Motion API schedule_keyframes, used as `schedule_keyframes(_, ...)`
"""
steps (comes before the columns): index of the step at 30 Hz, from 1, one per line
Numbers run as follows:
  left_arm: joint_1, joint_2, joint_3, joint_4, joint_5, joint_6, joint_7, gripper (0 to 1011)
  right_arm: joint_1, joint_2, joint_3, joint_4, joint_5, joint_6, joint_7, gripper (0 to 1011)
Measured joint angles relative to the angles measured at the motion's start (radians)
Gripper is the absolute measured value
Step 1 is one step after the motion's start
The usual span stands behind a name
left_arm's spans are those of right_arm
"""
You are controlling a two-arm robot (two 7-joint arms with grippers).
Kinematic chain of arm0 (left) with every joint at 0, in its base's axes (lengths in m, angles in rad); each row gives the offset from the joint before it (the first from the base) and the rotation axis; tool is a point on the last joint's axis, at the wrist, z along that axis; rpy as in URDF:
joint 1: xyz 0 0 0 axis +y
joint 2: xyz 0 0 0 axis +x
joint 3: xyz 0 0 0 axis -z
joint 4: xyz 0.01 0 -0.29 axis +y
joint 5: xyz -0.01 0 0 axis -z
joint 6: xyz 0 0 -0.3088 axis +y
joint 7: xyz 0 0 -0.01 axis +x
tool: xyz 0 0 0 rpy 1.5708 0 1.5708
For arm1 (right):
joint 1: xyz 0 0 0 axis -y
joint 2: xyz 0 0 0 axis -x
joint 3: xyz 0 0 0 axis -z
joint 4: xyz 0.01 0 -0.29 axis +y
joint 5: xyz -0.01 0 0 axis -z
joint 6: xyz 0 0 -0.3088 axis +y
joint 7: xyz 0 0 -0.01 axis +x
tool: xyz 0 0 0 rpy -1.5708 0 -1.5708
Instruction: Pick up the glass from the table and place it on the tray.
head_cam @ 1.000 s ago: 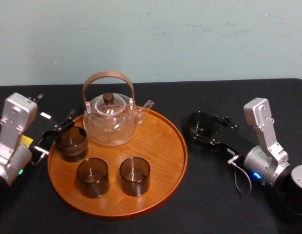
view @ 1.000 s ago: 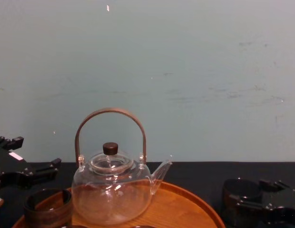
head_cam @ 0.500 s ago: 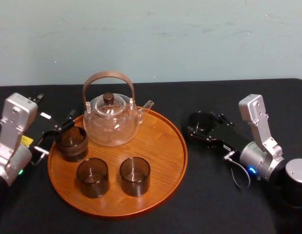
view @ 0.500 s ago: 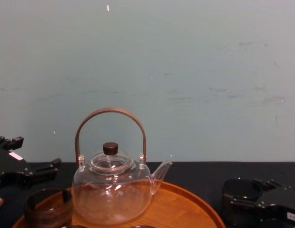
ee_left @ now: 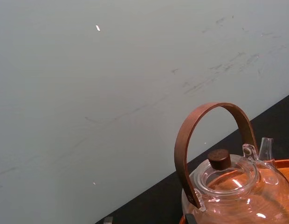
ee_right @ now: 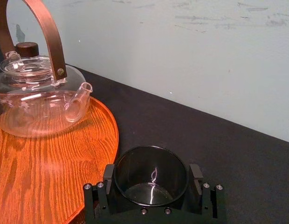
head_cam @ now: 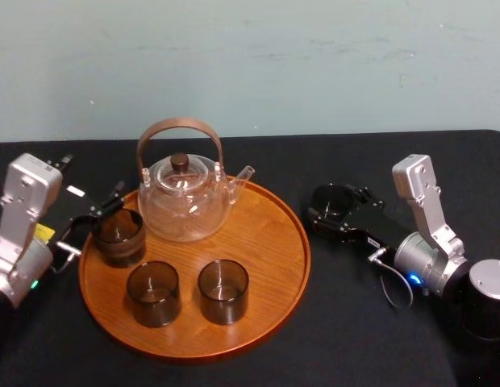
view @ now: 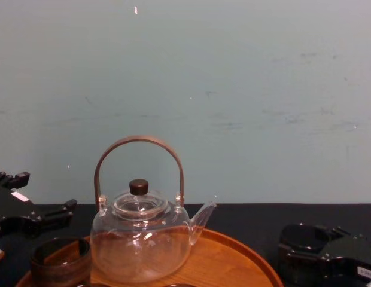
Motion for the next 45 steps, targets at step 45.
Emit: schedule_keyframes(45, 0.0, 0.0, 0.0, 0.0, 0.0, 0.0, 0.0, 1001, -0.005, 0.002, 0.003, -0.006, 0.003, -0.002, 0.0, 905)
